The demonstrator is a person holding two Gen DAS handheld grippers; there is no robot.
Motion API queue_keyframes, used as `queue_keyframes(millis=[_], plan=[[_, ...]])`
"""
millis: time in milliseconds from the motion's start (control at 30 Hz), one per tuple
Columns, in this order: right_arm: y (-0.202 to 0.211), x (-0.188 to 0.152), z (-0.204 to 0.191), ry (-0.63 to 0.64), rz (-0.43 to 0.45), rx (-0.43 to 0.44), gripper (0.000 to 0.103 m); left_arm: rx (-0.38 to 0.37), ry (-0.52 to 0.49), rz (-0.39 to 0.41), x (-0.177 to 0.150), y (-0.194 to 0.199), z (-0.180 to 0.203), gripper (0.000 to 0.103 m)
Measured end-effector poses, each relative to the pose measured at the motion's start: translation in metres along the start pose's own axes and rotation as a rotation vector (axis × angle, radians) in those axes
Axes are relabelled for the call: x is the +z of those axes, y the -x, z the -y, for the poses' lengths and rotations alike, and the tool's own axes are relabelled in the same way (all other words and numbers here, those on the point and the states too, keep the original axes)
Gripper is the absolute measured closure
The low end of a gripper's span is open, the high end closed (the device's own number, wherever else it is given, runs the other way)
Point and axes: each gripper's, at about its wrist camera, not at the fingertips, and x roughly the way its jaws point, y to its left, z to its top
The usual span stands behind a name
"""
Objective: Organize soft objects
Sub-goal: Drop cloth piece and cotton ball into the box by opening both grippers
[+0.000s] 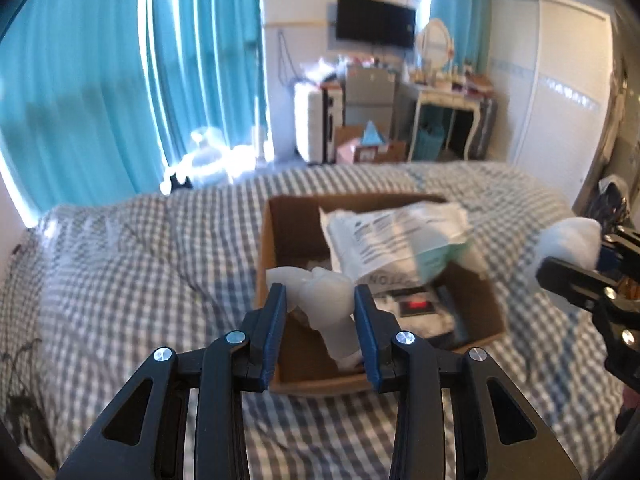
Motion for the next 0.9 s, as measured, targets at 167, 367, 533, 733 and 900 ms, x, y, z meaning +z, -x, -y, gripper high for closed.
queue_keyframes(millis=[167,367,533,733,900], plan=[[-0.034,-0.01,0.012,-0.008,-0.029,0.0,0.074,0.042,-0.096,-0.016,-0.006,-0.041,0.003,0.061],[-0.053,-0.012,0.023,-0.023,-0.037,0.002,0.074,-0.013,-0.083,0.083,-0.004,-0.035,-0.009,0.038],[-0.056,-0.01,0.02,-0.027,-0.04,0.014,0.074,-0.013,-0.057,0.147,0.005,-0.009,-0.014,0.036],[-0.065,-0.008,0.011,0.009,-0.102,-0.011,0.072,0.007,-0.04,0.174,0.002,0.016,-0.018,0.034],[-0.083,-0.011,0.016,-0.023,-0.15,-0.039,0.028,0.021,-0.018,0.179,-0.01,0.021,-0.029,0.034]])
